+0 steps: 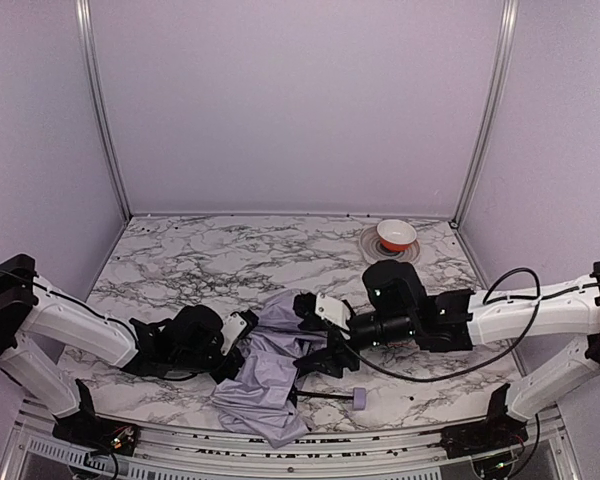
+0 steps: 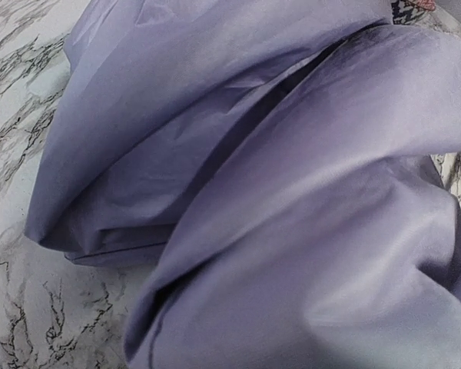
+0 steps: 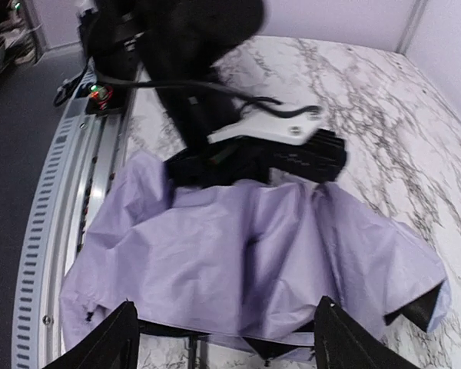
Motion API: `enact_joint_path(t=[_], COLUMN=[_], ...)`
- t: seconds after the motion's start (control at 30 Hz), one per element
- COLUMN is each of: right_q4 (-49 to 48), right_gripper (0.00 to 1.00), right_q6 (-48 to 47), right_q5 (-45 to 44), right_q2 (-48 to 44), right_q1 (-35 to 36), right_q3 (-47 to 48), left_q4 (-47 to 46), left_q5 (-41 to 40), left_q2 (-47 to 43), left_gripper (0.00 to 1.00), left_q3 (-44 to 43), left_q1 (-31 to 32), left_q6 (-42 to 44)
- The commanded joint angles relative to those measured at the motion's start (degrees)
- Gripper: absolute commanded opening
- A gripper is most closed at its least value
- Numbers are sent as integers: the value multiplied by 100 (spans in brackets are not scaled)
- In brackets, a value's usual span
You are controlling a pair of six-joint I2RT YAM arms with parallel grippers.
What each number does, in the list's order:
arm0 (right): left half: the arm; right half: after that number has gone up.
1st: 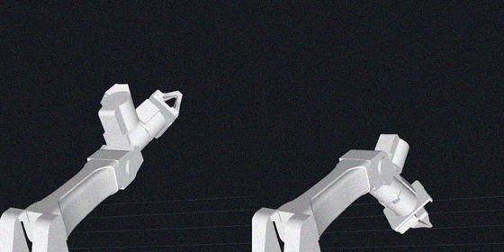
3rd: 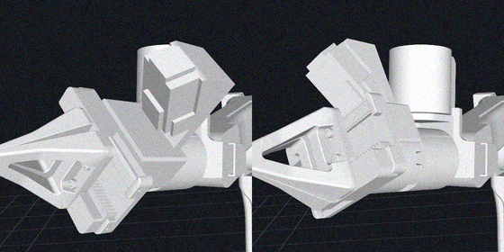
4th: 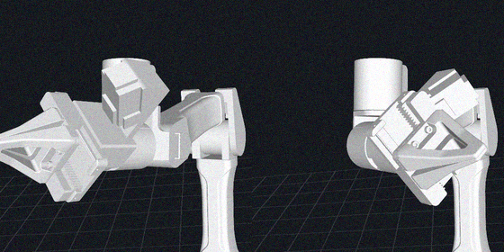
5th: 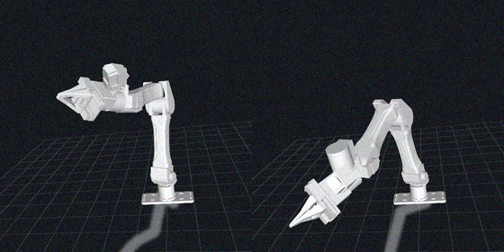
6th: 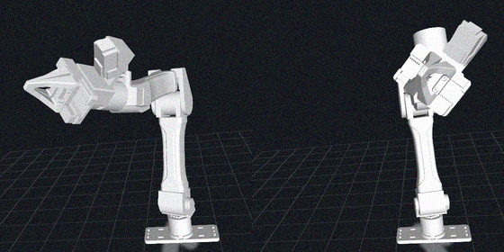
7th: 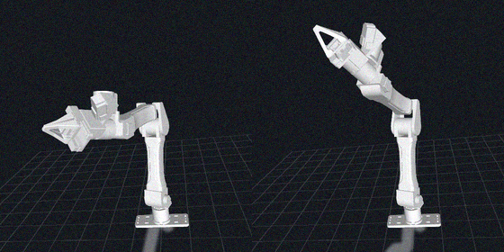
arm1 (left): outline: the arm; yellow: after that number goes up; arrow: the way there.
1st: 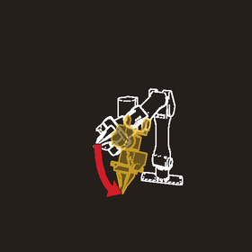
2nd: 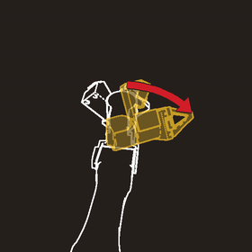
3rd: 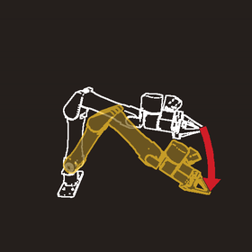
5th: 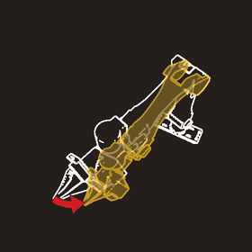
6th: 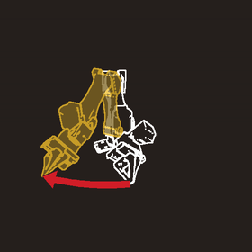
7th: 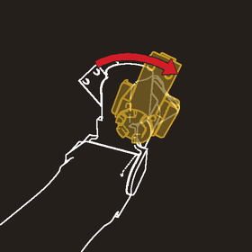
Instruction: Put away the umbrella
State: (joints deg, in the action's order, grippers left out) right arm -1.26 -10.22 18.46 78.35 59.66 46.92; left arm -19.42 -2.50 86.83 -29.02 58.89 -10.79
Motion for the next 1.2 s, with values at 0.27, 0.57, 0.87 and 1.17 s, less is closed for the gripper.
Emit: enact_joint_path(t=[0.27, 0.57, 0.87, 1.17], right_q4=[-1143, -1151, -868, -550], right_gripper=[79, 23, 0, 0], right_q6=[-2349, -1921, -351, 453], right_q5=[-764, -1700, 549, 2518], right_q2=[777, 1477, 1624, 3123], right_q1=[1253, 1181, -89, -1019], right_q3=[-482, -138, 132, 607], left_q4=[661, 805, 497, 246], left_q5=[230, 357, 853, 480], left_q2=[760, 794, 708, -46], left_gripper=[0, 0, 0, 61], left_q3=[-620, -650, -521, -334], left_q1=[-205, -212, -214, -279], left_q6=[-259, -134, 152, 447])
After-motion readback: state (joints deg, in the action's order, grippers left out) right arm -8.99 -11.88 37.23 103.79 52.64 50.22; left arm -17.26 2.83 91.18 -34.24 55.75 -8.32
